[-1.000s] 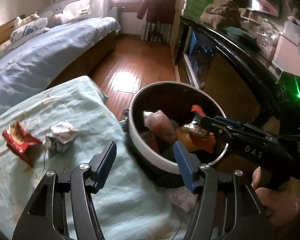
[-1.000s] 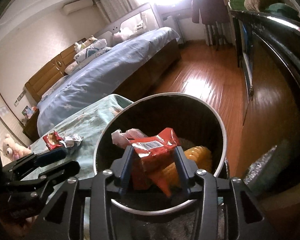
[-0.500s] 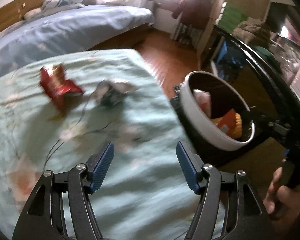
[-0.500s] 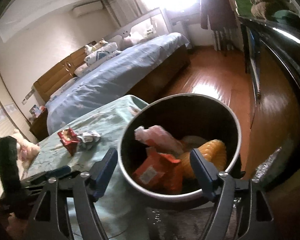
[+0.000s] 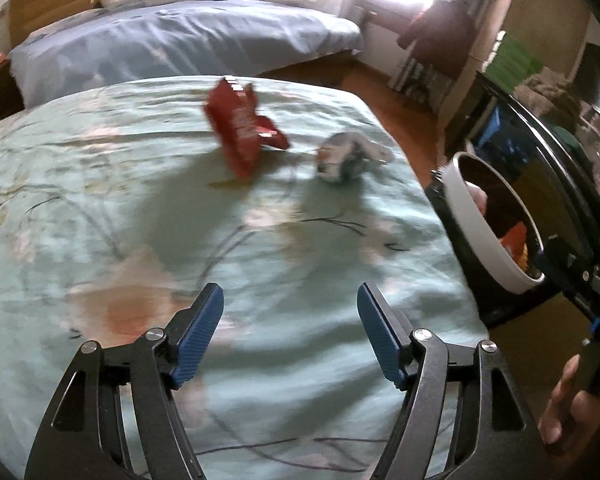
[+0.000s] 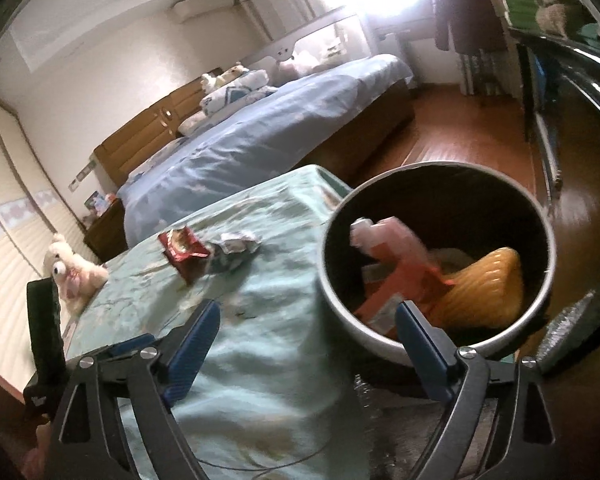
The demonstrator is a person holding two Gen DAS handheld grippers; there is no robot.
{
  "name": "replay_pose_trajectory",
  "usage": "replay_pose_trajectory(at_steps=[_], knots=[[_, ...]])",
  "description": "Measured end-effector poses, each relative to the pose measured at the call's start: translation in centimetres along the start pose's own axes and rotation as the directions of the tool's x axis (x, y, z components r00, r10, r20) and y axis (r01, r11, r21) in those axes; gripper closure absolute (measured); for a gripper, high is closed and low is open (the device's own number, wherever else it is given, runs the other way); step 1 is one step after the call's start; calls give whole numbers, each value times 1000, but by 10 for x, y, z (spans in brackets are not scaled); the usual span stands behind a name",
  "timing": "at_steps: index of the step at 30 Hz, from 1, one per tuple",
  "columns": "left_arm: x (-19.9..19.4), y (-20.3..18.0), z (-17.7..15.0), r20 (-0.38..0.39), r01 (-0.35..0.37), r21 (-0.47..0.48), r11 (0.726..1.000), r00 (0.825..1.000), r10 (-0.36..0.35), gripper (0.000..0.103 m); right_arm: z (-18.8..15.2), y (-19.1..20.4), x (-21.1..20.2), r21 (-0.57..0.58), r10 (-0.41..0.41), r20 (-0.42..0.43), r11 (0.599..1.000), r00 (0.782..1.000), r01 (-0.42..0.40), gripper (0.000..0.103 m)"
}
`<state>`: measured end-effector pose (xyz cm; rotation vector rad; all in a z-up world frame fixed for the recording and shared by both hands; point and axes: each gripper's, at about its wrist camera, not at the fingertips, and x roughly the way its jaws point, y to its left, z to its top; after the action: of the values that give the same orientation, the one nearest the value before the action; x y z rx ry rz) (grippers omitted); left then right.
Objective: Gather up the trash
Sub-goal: 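Grasp the red snack wrapper with the left gripper while the right gripper reaches for the silver wrapper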
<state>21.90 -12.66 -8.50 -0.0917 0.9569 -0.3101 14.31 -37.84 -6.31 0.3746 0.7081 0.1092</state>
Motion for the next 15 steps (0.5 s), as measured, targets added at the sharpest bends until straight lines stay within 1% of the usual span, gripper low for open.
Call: replay_pose_trajectory(at_steps=[7, 10, 15], knots=[[-5, 26, 5, 15, -15, -47, 999, 1000, 16, 32, -2, 26, 12, -40, 36, -37, 998, 999, -38, 11], [-3, 33, 8, 16, -12, -58, 998, 1000, 13, 31, -2, 35, 17, -59, 44, -44, 997, 998, -47, 11], [4, 41, 17, 13, -26, -68, 997, 1000, 27, 31, 0, 45, 32, -72, 59, -67, 995, 996, -64, 11]])
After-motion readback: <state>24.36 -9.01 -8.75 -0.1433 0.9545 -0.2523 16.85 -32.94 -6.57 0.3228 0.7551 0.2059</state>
